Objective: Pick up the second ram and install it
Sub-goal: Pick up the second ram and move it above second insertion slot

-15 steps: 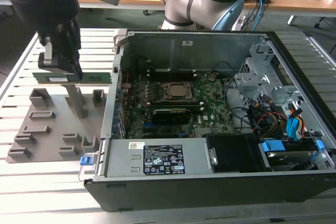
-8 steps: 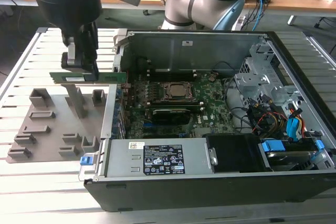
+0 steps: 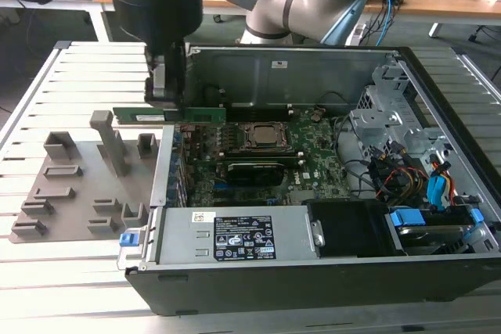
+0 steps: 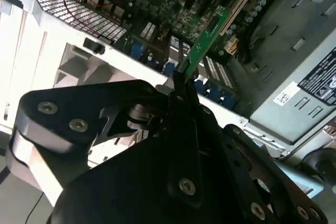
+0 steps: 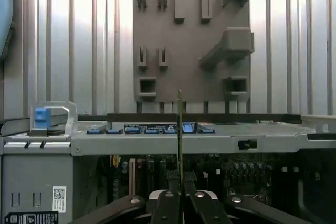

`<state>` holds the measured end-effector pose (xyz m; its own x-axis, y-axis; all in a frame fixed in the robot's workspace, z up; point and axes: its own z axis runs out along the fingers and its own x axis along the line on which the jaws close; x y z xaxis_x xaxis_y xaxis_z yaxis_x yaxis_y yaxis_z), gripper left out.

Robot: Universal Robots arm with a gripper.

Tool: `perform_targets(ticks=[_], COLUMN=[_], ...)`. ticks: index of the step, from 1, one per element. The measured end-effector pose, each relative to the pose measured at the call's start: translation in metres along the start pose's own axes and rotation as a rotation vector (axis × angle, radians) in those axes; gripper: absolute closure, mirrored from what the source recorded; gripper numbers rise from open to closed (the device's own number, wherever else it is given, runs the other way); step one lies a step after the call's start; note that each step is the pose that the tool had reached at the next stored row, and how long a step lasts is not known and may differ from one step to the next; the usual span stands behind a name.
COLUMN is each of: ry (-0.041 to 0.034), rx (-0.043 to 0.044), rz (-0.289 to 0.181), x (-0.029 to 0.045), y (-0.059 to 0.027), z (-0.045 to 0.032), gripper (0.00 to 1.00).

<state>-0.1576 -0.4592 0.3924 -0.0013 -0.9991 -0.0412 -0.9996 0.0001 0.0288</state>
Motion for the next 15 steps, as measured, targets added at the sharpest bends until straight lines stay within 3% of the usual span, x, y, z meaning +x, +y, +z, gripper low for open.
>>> perform_targets(ticks=[1,3,4,10,12,13,15], ry=[-0.0022,-0.0246,-0.0319,-0.0323,-0.0321,-0.0322,-0.0322], rx=[-0.0011,-0.0023,-0.0035,-0.0099,-0.0128,-0.0164,-0.0196], rz=[0.000,-0.001,-0.001,-0.001,0.000,0.000,0.000], x=[0.0000,0.0000,-0.0001,-0.0069,-0.0087,-0.0107,-0.0146], y=[-0.0062,-0.0133,-0.0187,-0.0502,-0.0633,-0.0756,-0.0871], z=[-0.0002,-0.0001,0.0001,0.0018,0.0022,0.0028,0.0037], gripper=[0.86,0.86,0.86,0.86,0.86,0.86,0.86])
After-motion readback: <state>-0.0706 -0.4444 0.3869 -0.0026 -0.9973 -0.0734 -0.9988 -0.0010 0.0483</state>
